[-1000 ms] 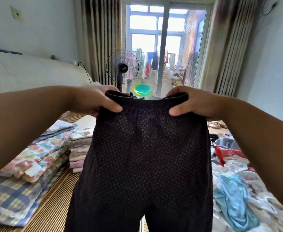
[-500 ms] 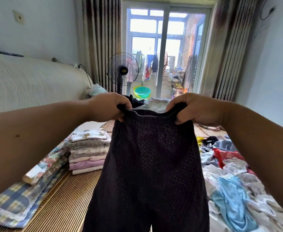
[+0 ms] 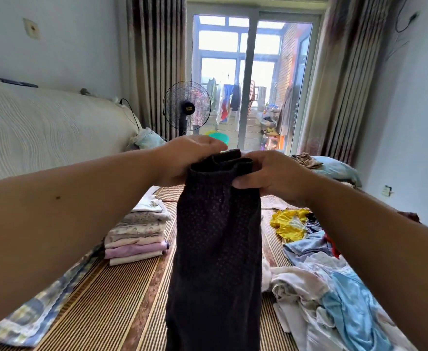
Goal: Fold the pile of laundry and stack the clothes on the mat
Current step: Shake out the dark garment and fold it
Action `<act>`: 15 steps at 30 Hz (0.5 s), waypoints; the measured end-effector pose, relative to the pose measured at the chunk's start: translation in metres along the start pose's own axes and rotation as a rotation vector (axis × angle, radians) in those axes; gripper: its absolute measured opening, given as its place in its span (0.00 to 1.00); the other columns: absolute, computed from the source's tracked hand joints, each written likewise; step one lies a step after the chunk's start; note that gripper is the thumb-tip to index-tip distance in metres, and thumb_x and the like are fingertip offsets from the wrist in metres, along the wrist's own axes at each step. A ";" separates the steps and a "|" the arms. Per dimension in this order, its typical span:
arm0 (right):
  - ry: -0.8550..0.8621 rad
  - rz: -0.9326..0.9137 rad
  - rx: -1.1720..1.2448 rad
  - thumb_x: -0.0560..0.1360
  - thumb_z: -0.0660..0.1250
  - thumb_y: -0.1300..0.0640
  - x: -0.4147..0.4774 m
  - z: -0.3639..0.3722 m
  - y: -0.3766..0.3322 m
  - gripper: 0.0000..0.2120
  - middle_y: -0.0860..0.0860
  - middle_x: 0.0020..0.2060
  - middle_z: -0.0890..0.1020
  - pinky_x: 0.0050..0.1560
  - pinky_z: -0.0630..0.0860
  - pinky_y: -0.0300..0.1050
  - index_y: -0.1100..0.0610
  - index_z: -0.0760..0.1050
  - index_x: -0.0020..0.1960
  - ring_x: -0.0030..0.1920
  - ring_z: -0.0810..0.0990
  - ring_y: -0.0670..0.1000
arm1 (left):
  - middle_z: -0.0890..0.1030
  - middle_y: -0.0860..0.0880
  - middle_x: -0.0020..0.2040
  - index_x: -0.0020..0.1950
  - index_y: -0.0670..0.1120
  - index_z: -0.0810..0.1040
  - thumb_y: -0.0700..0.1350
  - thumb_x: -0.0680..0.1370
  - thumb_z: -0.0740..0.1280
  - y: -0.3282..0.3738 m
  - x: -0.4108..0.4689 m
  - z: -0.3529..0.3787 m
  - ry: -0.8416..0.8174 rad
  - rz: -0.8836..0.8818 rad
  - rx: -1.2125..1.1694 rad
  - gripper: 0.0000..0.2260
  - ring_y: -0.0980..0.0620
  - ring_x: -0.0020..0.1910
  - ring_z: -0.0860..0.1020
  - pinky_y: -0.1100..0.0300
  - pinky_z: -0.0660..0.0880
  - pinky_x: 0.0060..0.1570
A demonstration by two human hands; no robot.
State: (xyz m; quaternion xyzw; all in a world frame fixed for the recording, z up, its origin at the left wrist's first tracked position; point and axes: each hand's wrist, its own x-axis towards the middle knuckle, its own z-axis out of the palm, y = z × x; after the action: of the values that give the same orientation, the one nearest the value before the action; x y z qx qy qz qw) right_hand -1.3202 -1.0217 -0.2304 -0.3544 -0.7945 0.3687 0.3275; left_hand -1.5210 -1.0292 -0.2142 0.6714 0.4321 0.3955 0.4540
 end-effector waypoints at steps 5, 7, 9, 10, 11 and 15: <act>0.132 0.071 -0.117 0.74 0.71 0.57 0.010 0.005 0.005 0.08 0.57 0.44 0.80 0.43 0.76 0.48 0.55 0.78 0.52 0.43 0.77 0.52 | 0.82 0.50 0.56 0.63 0.55 0.74 0.56 0.64 0.73 -0.011 -0.005 -0.017 -0.164 -0.082 0.285 0.27 0.50 0.56 0.80 0.53 0.78 0.51; 0.132 0.077 -0.147 0.76 0.70 0.56 0.015 0.008 0.008 0.10 0.51 0.39 0.77 0.32 0.68 0.37 0.59 0.78 0.55 0.35 0.73 0.44 | 0.82 0.48 0.49 0.55 0.53 0.76 0.51 0.57 0.75 -0.018 0.000 -0.017 0.003 -0.044 0.508 0.27 0.48 0.50 0.81 0.51 0.79 0.47; 0.142 0.078 -0.182 0.76 0.70 0.56 0.022 0.011 0.015 0.12 0.49 0.35 0.75 0.25 0.65 0.31 0.62 0.79 0.56 0.27 0.71 0.39 | 0.81 0.50 0.39 0.46 0.51 0.79 0.51 0.56 0.72 -0.024 0.005 -0.016 0.117 -0.011 0.603 0.20 0.49 0.41 0.80 0.57 0.76 0.38; 0.152 0.085 -0.199 0.75 0.71 0.56 0.026 0.012 0.018 0.12 0.48 0.34 0.75 0.26 0.66 0.30 0.61 0.80 0.55 0.26 0.72 0.37 | 0.81 0.51 0.36 0.42 0.51 0.80 0.52 0.56 0.71 -0.026 0.009 -0.017 0.148 -0.019 0.662 0.17 0.50 0.38 0.80 0.60 0.73 0.36; 0.161 0.105 -0.221 0.74 0.72 0.56 0.031 0.013 0.023 0.11 0.47 0.34 0.76 0.28 0.68 0.30 0.59 0.81 0.54 0.27 0.73 0.37 | 0.80 0.53 0.35 0.40 0.52 0.80 0.54 0.56 0.71 -0.029 0.013 -0.019 0.170 -0.045 0.740 0.15 0.51 0.37 0.79 0.61 0.72 0.36; 0.153 0.293 -0.277 0.76 0.70 0.53 0.059 0.023 0.044 0.04 0.47 0.29 0.74 0.21 0.65 0.34 0.51 0.78 0.49 0.21 0.71 0.41 | 0.80 0.52 0.36 0.41 0.52 0.80 0.55 0.64 0.73 -0.044 0.040 -0.024 0.214 -0.113 1.052 0.10 0.53 0.38 0.79 0.60 0.73 0.35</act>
State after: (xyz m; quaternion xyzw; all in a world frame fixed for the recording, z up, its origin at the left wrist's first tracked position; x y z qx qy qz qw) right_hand -1.3557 -0.9617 -0.2633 -0.5345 -0.7504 0.2717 0.2782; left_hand -1.5408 -0.9759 -0.2442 0.7398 0.6511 0.1668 0.0304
